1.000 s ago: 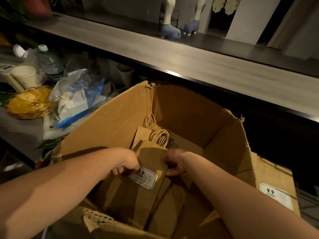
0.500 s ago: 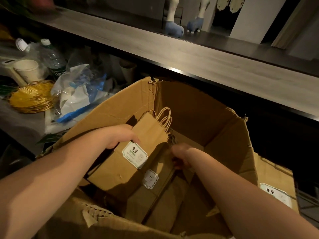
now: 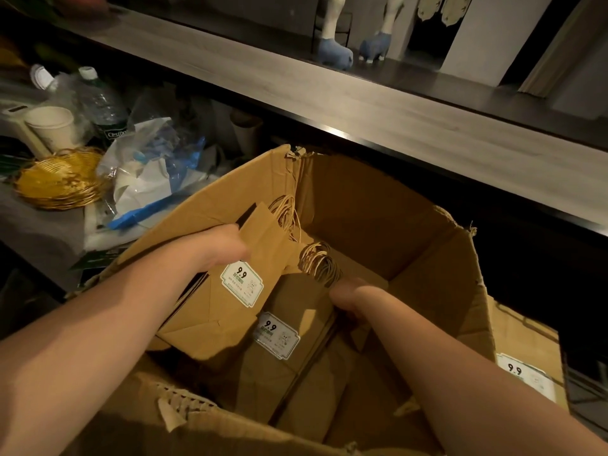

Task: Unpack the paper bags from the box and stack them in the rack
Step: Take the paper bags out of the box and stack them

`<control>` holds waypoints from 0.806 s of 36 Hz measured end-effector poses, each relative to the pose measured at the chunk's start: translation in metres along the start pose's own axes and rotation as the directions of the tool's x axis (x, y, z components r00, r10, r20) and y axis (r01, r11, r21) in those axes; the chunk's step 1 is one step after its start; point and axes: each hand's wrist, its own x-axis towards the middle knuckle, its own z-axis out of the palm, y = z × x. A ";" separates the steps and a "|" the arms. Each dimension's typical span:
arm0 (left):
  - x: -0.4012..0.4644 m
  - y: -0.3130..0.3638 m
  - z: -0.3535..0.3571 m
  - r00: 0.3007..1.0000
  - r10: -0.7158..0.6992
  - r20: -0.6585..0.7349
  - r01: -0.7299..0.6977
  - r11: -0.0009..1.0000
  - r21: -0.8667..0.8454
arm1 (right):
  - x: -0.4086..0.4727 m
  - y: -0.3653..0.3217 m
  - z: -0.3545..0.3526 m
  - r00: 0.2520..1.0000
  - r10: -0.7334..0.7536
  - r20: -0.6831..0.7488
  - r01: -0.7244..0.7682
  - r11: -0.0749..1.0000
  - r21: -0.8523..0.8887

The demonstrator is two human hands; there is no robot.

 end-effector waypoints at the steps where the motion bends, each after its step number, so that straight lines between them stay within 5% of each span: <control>1: 0.001 0.000 0.000 1.000 0.016 -0.002 -0.016 1.000 0.008 | -0.001 -0.002 -0.001 1.000 0.000 0.008 0.000 1.000 -0.011; 6: -0.002 0.002 -0.002 0.998 0.058 0.011 -0.058 0.998 0.039 | -0.006 -0.008 -0.005 1.000 -0.002 0.004 0.002 1.000 -0.026; 12: -0.004 0.006 -0.003 0.998 0.070 0.007 -0.070 0.997 0.040 | -0.001 -0.008 -0.008 0.999 0.038 -0.029 -0.033 0.985 0.167; 22: -0.002 0.009 -0.004 0.996 0.086 -0.017 -0.087 0.996 -0.016 | -0.002 -0.009 -0.007 0.991 0.028 0.128 -0.102 0.775 0.624; 29: -0.001 0.012 -0.005 0.993 0.107 -0.043 -0.111 0.989 -0.094 | -0.012 -0.016 0.010 0.959 -0.085 0.269 -0.138 0.691 0.710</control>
